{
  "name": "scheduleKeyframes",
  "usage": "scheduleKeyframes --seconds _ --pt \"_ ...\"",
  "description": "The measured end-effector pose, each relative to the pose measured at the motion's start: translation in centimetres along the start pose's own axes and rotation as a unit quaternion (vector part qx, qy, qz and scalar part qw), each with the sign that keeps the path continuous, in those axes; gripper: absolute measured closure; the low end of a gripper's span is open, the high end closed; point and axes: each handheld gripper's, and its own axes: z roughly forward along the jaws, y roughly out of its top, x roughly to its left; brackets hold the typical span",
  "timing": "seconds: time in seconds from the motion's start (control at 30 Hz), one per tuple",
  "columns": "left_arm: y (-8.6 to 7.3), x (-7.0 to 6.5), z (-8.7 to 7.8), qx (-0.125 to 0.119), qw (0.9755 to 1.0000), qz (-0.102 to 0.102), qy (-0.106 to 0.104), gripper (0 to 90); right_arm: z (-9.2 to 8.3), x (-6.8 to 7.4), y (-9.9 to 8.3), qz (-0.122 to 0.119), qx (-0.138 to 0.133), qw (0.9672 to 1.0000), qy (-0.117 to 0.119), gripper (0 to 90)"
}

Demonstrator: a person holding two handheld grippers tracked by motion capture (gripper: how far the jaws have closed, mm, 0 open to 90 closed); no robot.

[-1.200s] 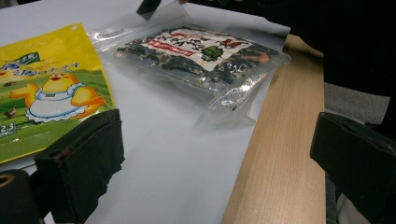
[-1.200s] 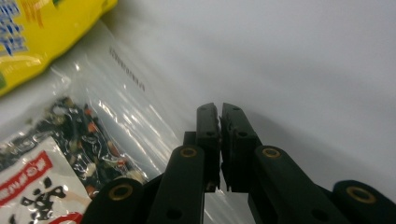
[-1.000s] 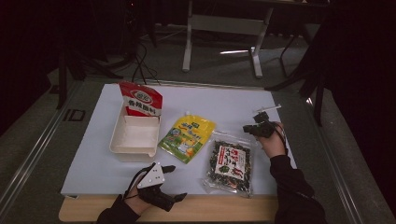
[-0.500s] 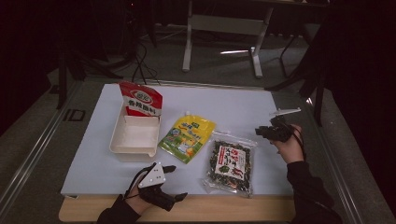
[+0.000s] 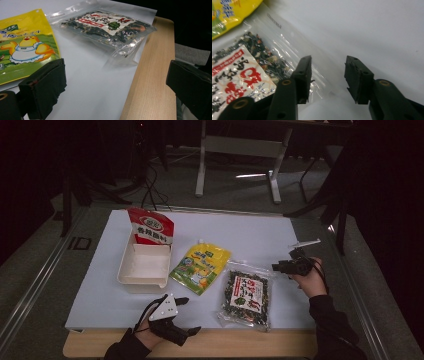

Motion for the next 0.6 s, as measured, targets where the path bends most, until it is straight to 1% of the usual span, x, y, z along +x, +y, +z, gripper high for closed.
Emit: scheduleKeyframes --seconds 0.07,0.1,0.13,0.2,0.23,0.27,0.3,0.33,0.37,0.4,0.47,0.5,0.53,0.6 --pt "0.0 0.0 0.0 0.0 1.0 0.0 0.0 3.8 0.2 -0.1 0.0 -0.001 0.002 1.0 0.004 54.4" --pt "0.0 0.0 0.0 0.0 1.0 0.0 0.0 3.8 0.7 -0.3 -0.2 0.003 0.012 0.9999 0.007 52.9" --pt "0.0 0.0 0.0 0.0 1.0 0.0 0.0 3.8 1.0 -0.4 -0.3 0.002 0.014 0.9998 0.011 51.8" --pt "0.0 0.0 0.1 0.001 1.0 0.0 0.0 3.8 1.5 -0.6 -0.4 0.005 0.025 0.9995 0.016 51.8" --pt "0.0 0.1 0.1 0.001 1.0 0.0 0.0 3.8 1.9 -0.8 -0.6 0.007 0.033 0.9991 0.025 51.8" --pt "0.0 0.1 0.1 0.001 1.0 -0.001 0.0 3.8 1.9 -0.8 -0.6 0.007 0.033 0.9991 0.025 51.8" --pt "0.0 0.1 0.1 0.002 1.0 -0.001 0.0 3.8 2.2 -0.9 -0.7 0.004 0.043 0.9985 0.033 52.4" --pt "-0.1 0.1 0.1 0.002 1.0 -0.001 -0.001 3.8 2.2 -0.9 -0.7 0.004 0.043 0.9985 0.033 52.4" --pt "-0.1 0.1 0.1 0.002 1.0 -0.002 -0.001 3.8 2.3 -0.8 -0.8 0.002 0.047 0.9983 0.034 54.0" --pt "-0.1 0.1 0.1 0.002 1.0 -0.002 -0.001 3.8 2.4 -0.8 -0.8 0.001 0.051 0.9979 0.04 55.6" --pt "-0.1 0.1 0.1 0.002 1.0 -0.003 -0.001 3.8 2.4 -0.7 -0.8 -0.004 0.052 0.9977 0.042 56.6" --pt "-0.1 0.1 0.1 0.002 1.0 -0.003 -0.001 3.8 2.4 -0.5 -0.7 -0.01 0.056 0.9975 0.043 60.3" --pt "-0.1 0.1 0.1 0.003 1.0 -0.002 -0.001 3.8 2.4 -0.4 -0.7 -0.017 0.057 0.9974 0.041 61.9" --pt "-0.1 0.1 0.1 0.002 1.0 -0.002 -0.001 3.8 2.3 -0.3 -0.5 -0.021 0.061 0.9973 0.036 67.9"
